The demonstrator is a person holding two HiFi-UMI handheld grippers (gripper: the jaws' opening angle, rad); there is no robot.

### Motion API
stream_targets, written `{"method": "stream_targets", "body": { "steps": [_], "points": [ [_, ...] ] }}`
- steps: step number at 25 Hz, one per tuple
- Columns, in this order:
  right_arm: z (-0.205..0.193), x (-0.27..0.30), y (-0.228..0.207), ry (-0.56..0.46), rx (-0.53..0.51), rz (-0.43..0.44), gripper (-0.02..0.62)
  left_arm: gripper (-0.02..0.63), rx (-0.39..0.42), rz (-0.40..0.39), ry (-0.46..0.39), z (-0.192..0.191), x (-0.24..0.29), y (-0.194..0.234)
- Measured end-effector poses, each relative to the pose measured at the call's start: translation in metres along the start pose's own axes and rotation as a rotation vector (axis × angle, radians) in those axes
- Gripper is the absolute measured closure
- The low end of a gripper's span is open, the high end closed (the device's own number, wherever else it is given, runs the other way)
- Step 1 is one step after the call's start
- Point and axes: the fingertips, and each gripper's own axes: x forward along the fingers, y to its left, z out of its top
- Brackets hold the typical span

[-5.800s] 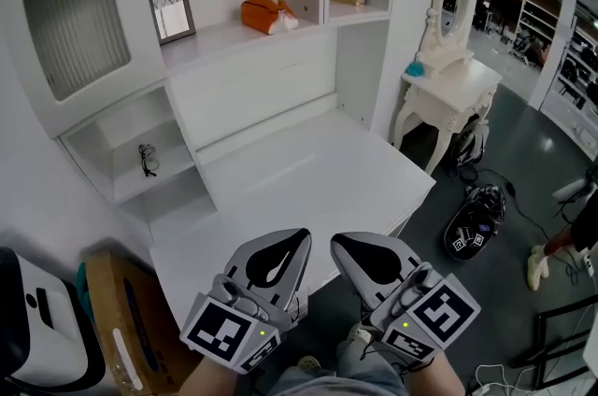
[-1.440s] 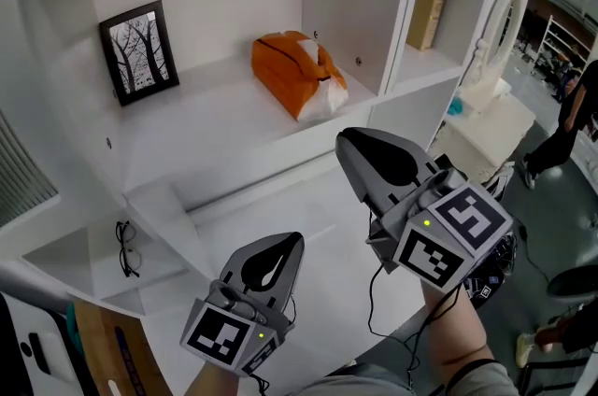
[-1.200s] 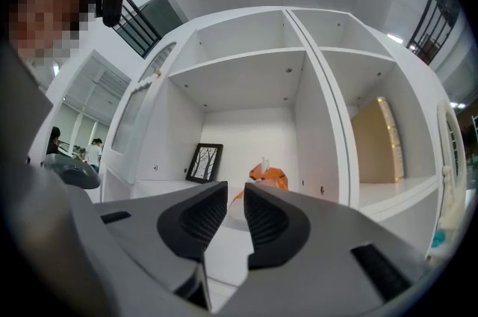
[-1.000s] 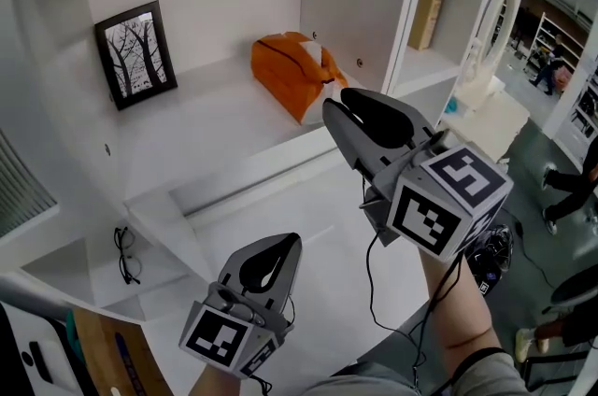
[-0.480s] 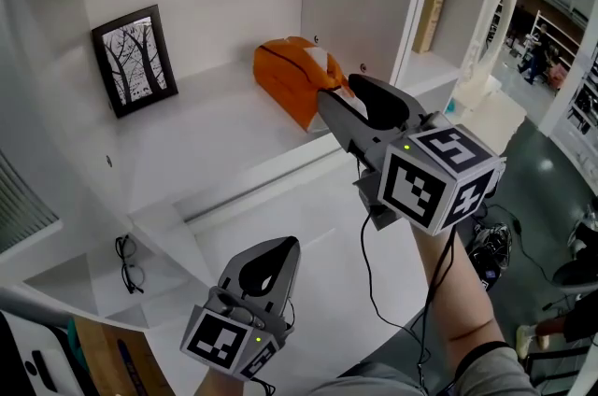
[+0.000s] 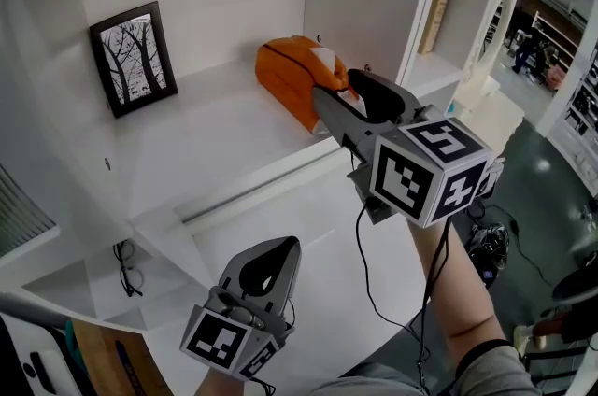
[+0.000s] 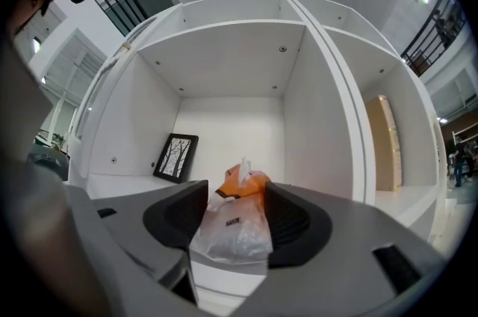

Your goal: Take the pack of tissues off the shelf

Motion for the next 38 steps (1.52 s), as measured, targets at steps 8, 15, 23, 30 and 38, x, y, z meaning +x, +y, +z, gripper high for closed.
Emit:
{"method": "stream_targets", "body": {
  "steps": [8, 15, 23, 30, 38],
  "points": [
    [-0.011, 0.007, 0.005, 0.027, 0.036, 0.045, 0.385, 0.568, -0.009, 0.005, -0.001, -0.001, 0.000, 0.004],
    [-0.015, 0.007, 0.004, 0.040, 0.025, 0.015, 0.457, 0.568, -0.006, 0.015, 0.002, -0.001, -0.001, 0.005],
    [-0.011, 0.005, 0.004, 0.001, 0.030, -0.012, 0.508, 0.568, -0.001, 0.025, 0.003, 0.000, -0.004, 0.006],
    [-0.006, -0.002, 0.005, -0.034, 0.055, -0.008, 0.526, 0.568, 0.009, 0.026, 0.005, 0.001, -0.004, 0.004],
    [0.004, -0.015, 0.006, -0.077, 0.045, -0.011, 0.534, 0.568, 0.023, 0.016, 0.008, 0.002, -0.003, -0.002]
  ]
}}
